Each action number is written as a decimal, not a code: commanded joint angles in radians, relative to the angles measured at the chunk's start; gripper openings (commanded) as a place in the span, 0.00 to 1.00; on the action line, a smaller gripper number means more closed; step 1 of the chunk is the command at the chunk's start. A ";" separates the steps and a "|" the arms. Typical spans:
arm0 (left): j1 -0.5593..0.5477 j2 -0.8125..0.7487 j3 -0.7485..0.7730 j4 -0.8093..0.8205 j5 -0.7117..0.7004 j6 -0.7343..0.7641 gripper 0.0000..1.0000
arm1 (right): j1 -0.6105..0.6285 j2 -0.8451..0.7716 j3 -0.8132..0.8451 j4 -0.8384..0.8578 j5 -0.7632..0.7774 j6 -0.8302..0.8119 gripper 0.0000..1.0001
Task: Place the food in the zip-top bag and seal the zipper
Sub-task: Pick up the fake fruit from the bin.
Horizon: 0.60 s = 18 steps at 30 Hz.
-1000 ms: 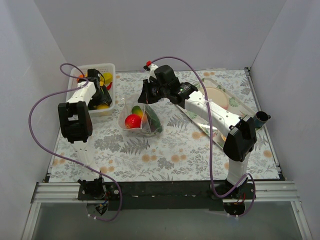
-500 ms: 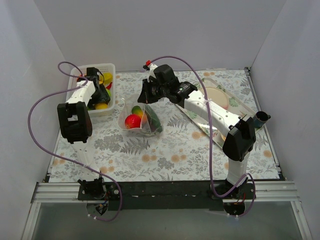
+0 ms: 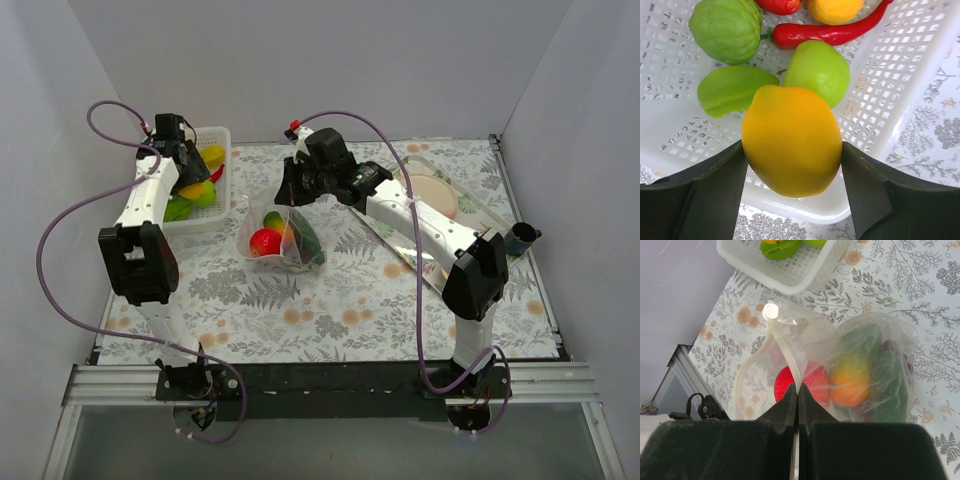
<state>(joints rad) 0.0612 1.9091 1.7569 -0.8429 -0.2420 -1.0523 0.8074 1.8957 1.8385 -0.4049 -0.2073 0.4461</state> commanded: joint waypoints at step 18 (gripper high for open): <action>-0.120 -0.521 -0.309 0.146 0.551 -0.092 0.31 | 0.004 0.017 0.096 -0.038 0.082 -0.010 0.01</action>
<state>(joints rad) -0.0631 1.4616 1.4807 -0.7311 0.1349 -1.1160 0.8074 1.9217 1.8782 -0.4351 -0.1551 0.4446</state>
